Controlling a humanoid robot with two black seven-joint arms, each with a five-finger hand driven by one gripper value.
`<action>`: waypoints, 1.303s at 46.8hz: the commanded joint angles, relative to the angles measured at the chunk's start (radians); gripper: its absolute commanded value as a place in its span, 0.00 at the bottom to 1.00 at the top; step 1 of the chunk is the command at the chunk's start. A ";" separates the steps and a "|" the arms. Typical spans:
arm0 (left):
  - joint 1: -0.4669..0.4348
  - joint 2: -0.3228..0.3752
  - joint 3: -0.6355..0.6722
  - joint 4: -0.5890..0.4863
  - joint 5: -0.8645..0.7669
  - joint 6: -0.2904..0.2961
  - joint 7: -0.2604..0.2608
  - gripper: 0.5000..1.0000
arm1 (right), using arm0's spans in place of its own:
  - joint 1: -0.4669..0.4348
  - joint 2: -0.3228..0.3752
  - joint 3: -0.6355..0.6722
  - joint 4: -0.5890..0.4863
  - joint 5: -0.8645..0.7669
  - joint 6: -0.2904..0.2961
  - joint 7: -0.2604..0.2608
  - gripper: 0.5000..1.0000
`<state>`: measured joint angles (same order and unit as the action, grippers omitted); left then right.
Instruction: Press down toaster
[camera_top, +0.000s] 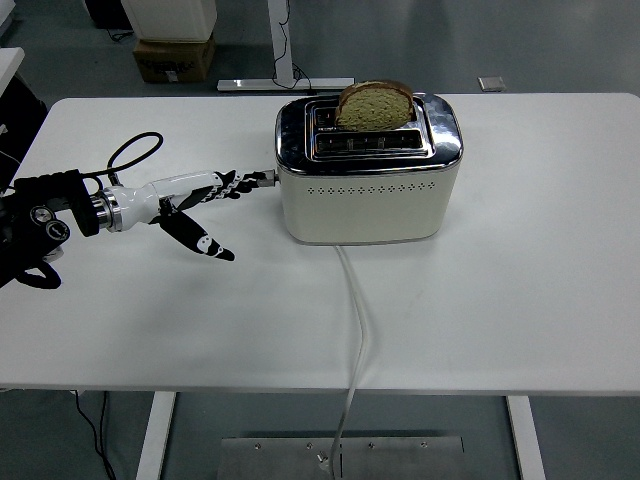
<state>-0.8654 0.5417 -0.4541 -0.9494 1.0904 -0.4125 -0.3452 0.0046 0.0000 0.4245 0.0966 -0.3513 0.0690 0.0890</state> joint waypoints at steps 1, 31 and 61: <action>0.002 0.000 0.000 0.001 0.000 0.000 0.000 1.00 | 0.000 0.000 0.000 0.000 0.000 0.000 0.000 1.00; 0.009 -0.014 -0.002 0.009 -0.001 0.000 0.000 1.00 | 0.000 0.000 0.000 0.000 -0.001 0.000 0.000 1.00; 0.016 -0.035 0.000 0.046 -0.003 0.001 0.000 1.00 | 0.000 0.000 0.000 0.000 0.000 0.000 0.000 1.00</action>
<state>-0.8506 0.5061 -0.4548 -0.9053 1.0876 -0.4111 -0.3456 0.0046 0.0000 0.4248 0.0966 -0.3518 0.0690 0.0890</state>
